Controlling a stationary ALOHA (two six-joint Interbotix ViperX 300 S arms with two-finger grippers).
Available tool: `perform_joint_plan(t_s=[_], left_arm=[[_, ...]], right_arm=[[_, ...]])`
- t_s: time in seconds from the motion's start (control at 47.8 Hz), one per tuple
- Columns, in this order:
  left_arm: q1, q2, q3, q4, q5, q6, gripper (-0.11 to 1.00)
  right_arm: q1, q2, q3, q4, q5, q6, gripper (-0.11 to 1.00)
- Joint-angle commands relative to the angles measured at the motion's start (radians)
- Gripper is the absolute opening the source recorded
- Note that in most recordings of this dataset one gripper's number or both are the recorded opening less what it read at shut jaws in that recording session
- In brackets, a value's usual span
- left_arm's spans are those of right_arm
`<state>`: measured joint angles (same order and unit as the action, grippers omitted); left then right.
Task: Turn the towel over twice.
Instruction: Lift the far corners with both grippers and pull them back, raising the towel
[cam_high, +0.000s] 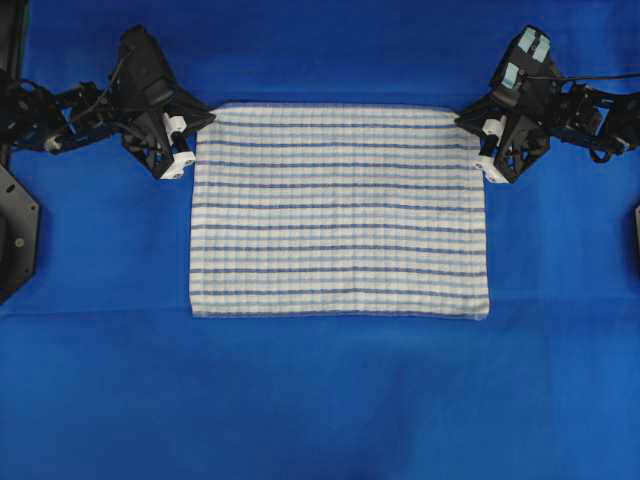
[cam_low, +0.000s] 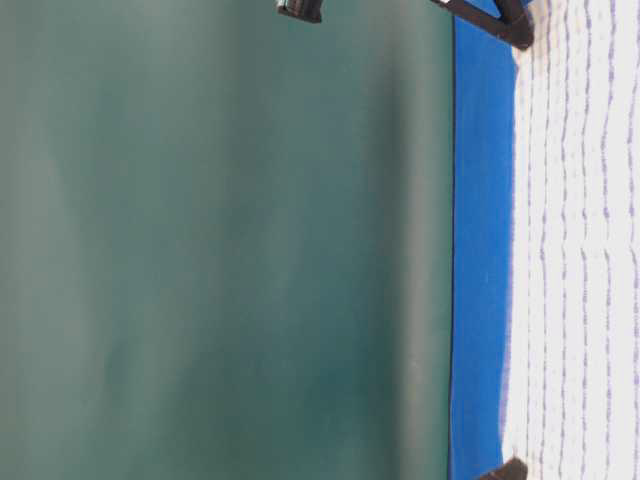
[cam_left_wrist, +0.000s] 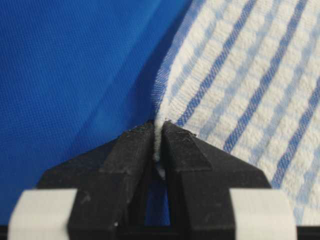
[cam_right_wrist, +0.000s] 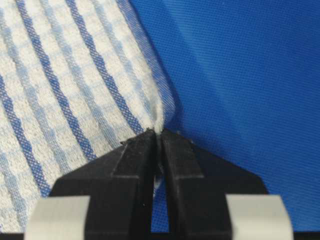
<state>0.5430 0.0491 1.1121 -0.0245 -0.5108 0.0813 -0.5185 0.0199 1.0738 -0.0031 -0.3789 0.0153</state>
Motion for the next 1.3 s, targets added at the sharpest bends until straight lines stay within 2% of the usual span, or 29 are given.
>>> perform_joint_plan(t_s=[0.0,0.188,0.418,0.669,0.962,1.275], left_arm=[[0.003,-0.067,-0.02,-0.003,0.029,0.003,0.04],[0.011,-0.176,-0.067,-0.003,0.112,0.017,0.04],[0.066,-0.258,-0.132,-0.003,0.181,0.055,0.04],[0.104,-0.368,-0.213,-0.003,0.287,0.135,0.04],[0.133,-0.442,-0.265,-0.002,0.302,0.143,0.04],[0.135,-0.546,-0.305,0.0,0.333,0.141,0.04]], right_arm=[[-0.012,-0.046,-0.015,0.005,-0.003,0.0,0.05],[-0.075,-0.121,-0.021,0.003,0.002,-0.003,0.05],[-0.133,-0.19,-0.074,-0.003,0.046,-0.037,0.05],[-0.143,-0.293,-0.181,-0.003,0.198,-0.1,0.05],[-0.161,-0.399,-0.279,-0.012,0.301,-0.172,0.05],[-0.166,-0.471,-0.353,-0.017,0.37,-0.212,0.05]])
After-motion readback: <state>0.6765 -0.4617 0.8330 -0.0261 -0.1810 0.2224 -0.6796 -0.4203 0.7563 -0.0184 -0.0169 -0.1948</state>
